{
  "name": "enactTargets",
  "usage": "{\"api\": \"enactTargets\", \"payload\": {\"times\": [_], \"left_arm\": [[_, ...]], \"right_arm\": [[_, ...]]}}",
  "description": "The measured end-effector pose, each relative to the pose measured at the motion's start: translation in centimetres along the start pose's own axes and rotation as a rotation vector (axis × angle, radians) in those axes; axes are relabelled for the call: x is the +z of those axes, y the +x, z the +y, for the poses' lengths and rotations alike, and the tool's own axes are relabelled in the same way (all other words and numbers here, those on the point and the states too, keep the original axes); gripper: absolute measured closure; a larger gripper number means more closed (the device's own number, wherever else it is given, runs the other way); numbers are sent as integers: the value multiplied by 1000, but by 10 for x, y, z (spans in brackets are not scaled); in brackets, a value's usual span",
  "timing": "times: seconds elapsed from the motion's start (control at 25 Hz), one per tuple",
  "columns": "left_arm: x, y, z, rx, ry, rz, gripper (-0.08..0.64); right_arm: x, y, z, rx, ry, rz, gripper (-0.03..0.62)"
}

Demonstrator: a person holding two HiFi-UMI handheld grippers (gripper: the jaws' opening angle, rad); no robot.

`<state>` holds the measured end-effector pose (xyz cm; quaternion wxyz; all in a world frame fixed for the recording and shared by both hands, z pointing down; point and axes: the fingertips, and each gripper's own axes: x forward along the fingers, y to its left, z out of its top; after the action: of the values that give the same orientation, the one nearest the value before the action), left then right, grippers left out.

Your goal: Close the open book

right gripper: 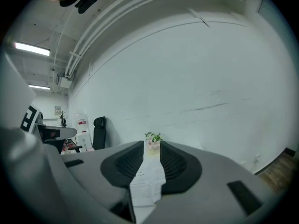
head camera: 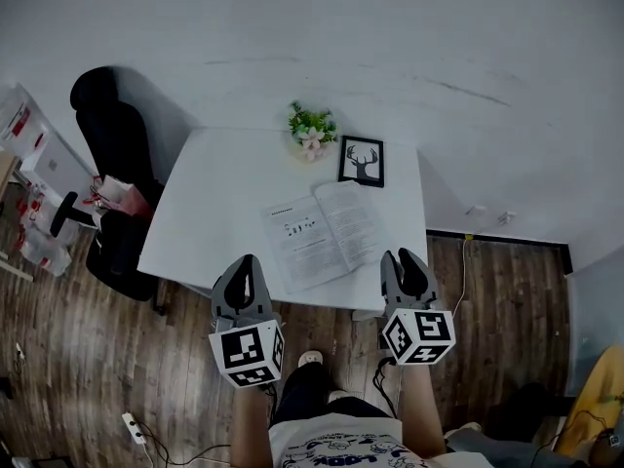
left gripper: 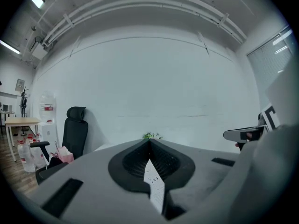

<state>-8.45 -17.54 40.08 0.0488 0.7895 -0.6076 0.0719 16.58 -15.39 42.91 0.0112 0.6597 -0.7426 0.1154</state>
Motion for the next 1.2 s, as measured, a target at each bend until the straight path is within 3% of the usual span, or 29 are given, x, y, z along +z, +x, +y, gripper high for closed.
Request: {"api": "enactTargets", "payload": {"times": [0.52, 1.2], "left_arm": [[-14, 57, 17, -69, 8, 40, 537], [-36, 73, 4, -54, -21, 100, 537]], "right_arm": [[-14, 44, 0, -49, 61, 25, 482], [-39, 57, -15, -33, 25, 121, 477]]}}
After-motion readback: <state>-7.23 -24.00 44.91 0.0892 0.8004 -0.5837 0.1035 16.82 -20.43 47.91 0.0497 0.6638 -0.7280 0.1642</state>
